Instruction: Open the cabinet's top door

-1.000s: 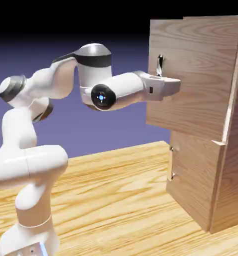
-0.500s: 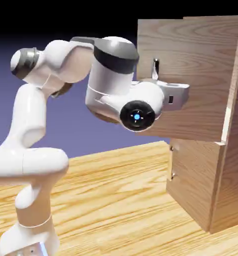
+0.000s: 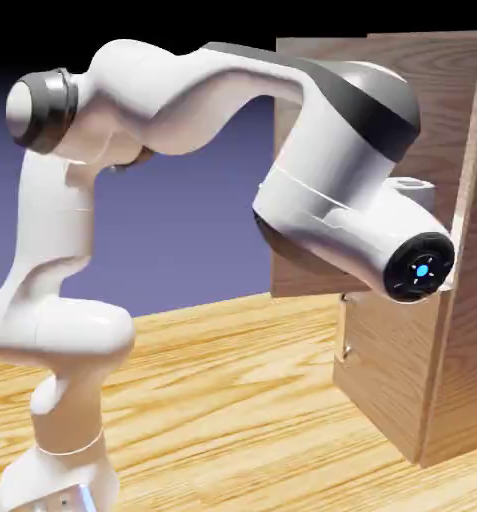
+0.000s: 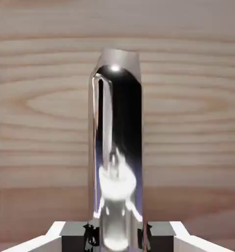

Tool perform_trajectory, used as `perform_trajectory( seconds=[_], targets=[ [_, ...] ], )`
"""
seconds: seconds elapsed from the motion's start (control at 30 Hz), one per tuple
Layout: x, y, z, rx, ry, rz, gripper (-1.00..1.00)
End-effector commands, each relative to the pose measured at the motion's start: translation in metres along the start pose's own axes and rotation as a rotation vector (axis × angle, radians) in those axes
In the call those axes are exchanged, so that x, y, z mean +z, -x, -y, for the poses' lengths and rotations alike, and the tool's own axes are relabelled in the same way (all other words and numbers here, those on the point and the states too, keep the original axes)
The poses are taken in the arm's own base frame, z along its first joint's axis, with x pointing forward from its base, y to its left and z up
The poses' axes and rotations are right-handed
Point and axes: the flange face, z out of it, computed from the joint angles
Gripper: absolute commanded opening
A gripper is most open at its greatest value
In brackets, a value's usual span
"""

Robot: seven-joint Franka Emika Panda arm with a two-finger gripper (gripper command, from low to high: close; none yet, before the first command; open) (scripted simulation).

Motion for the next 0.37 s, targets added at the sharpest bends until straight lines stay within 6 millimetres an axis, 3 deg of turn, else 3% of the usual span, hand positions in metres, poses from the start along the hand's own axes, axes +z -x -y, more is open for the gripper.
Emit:
perform_trajectory(
  seconds=[0.0, 0.33],
  targets=[
    [-0.003, -0.002, -0.002, 0.000, -0.010, 0.010, -1.00],
    [-0.030, -0.016, -0.016, 0.000, -0.102, 0.102, -1.00]
  ],
)
